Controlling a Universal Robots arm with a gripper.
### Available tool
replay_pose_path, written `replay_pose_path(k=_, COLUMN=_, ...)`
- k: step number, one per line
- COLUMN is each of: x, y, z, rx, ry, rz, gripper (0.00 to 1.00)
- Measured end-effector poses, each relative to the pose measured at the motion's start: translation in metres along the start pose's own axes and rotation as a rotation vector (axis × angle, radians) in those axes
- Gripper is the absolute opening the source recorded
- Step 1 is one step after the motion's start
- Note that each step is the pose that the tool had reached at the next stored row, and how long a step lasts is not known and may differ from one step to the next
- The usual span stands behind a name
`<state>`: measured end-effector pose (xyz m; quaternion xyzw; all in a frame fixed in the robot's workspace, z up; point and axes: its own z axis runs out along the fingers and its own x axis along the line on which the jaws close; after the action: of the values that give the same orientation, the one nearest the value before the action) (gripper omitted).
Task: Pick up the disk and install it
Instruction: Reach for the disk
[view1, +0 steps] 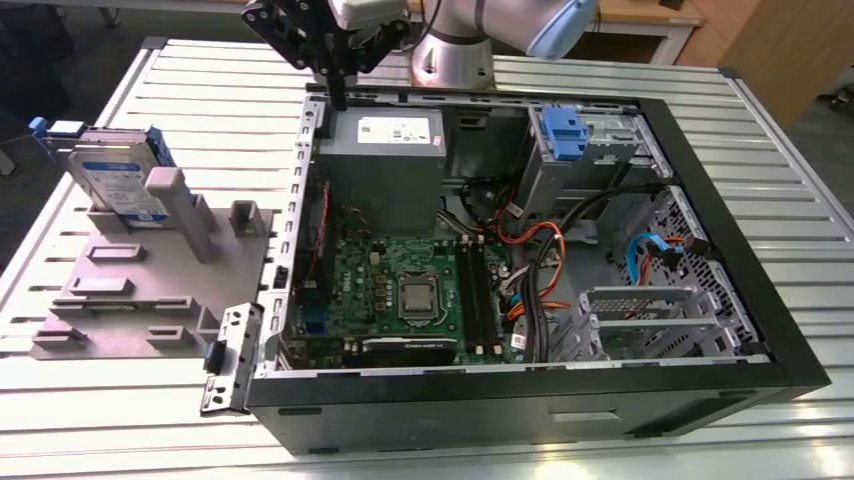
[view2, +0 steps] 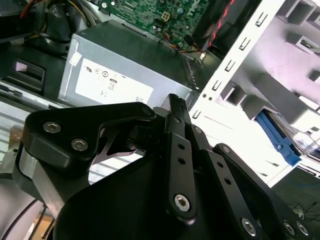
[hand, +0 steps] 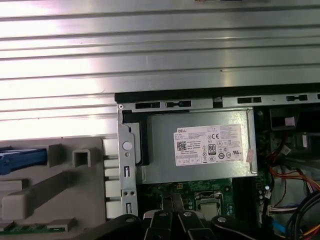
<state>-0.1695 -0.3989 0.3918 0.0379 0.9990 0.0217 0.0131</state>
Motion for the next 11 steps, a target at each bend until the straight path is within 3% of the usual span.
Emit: replay_pose_path(k=11, x=0.0236, y=-0.0017, z=0.0011, rx=0.0, ry=0.0, rz=0.0, gripper=0.11)
